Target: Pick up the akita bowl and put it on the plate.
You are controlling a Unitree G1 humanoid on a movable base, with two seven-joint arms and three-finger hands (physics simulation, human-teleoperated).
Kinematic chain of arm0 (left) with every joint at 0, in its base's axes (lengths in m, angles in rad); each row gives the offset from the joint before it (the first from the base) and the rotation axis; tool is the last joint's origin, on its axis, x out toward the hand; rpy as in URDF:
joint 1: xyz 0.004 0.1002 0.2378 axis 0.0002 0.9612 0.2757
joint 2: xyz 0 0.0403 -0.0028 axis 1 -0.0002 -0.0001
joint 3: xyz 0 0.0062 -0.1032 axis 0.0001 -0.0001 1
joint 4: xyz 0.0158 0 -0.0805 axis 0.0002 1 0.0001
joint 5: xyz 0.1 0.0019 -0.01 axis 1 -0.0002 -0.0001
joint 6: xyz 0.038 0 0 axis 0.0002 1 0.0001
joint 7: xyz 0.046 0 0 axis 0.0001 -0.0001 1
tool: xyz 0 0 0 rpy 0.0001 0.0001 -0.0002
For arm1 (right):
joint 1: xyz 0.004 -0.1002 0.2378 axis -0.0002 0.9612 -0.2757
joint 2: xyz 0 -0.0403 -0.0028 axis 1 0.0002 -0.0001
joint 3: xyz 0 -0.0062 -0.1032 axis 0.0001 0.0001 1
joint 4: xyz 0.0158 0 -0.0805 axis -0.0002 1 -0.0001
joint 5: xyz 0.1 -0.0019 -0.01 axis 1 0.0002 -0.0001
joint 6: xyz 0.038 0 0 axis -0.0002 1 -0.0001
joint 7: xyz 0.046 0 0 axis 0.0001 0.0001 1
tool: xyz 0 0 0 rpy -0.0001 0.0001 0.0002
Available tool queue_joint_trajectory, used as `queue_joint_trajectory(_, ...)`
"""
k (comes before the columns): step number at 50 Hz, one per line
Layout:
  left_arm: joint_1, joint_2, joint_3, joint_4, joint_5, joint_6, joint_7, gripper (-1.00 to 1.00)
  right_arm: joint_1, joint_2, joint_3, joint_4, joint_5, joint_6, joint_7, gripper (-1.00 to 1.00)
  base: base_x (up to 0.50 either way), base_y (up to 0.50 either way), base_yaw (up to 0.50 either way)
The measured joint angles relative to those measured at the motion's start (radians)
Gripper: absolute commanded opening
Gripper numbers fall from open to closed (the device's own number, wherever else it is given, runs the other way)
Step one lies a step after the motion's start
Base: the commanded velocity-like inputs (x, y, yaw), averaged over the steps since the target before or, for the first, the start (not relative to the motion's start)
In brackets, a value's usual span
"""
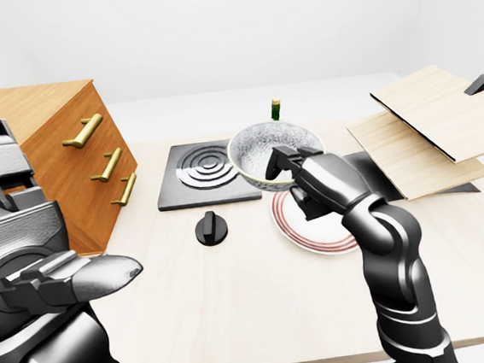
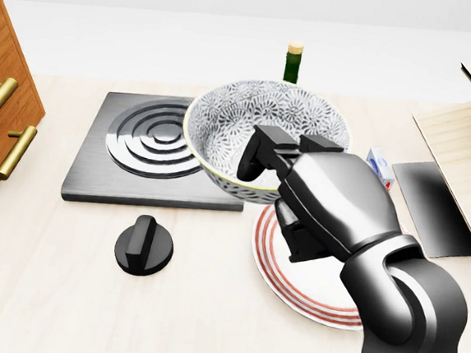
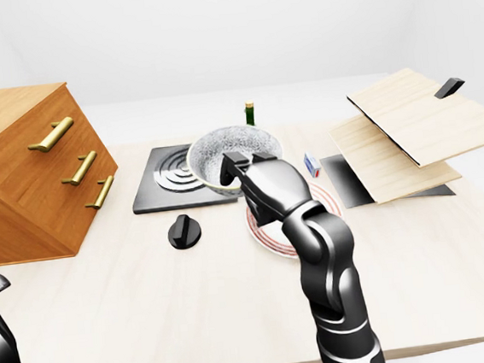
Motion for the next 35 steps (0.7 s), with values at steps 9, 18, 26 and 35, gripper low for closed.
queue_joint_trajectory(9,-0.002,-0.002,0.003,0.000,-0.003,0.000,0.001,1.00,0.008,-0.057,-0.063,-0.002,0.036,0.012,0.000,-0.97,0.00,0.00,0.00)
queue_joint_trajectory(18,-0.002,-0.002,0.006,0.001,-0.014,0.000,0.009,1.00,0.050,-0.111,-0.139,-0.018,0.073,0.016,0.000,-0.95,0.00,0.00,0.00)
queue_joint_trajectory(26,-0.002,0.000,0.007,0.005,-0.026,0.000,0.015,1.00,0.082,-0.158,-0.209,-0.021,0.088,0.005,0.000,-0.95,0.00,0.00,0.00)
queue_joint_trajectory(35,0.000,0.002,0.009,0.006,-0.038,0.000,0.022,1.00,0.103,-0.221,-0.299,-0.011,0.137,0.001,0.000,-0.95,0.00,0.00,0.00)
